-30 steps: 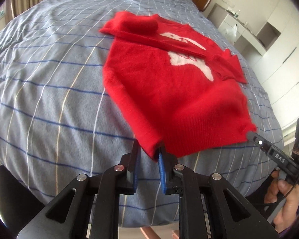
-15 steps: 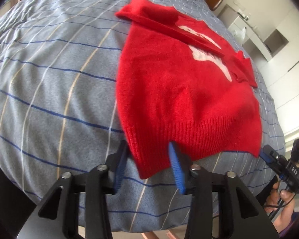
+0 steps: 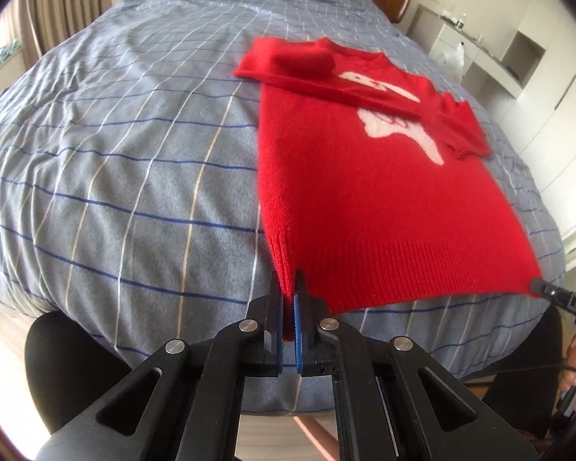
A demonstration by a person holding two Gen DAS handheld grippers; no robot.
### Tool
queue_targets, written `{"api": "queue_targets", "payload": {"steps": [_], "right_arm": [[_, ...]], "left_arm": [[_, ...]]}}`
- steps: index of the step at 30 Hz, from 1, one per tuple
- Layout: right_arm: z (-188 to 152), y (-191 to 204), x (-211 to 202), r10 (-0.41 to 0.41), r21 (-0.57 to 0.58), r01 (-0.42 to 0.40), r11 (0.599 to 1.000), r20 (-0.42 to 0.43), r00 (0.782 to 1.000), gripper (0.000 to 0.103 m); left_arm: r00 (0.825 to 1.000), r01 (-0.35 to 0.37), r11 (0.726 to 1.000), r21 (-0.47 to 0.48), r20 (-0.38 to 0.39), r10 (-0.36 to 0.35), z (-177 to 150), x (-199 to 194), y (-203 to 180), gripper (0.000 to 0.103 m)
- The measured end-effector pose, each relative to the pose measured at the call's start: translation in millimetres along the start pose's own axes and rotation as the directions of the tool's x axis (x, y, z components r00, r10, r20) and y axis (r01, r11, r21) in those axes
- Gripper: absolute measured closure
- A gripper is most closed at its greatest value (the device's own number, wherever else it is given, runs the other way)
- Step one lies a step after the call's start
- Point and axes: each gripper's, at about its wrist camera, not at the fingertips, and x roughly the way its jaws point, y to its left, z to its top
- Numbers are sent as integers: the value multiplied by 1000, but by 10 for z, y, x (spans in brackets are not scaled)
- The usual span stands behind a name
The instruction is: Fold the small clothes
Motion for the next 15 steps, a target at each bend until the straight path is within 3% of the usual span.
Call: {"api": "queue_targets", "payload": {"steps": [6,15], "right_arm": [[-14,-319,454,-72,44,74,996,-55,996,100],[-51,-323,620,-118,54,118,991,-13,993,100]], "left_arm": [[998,-29,996,-90,-53,24,-64,435,131,101],[995,-95,995,-40,-17,94,-129,530,15,101]]}}
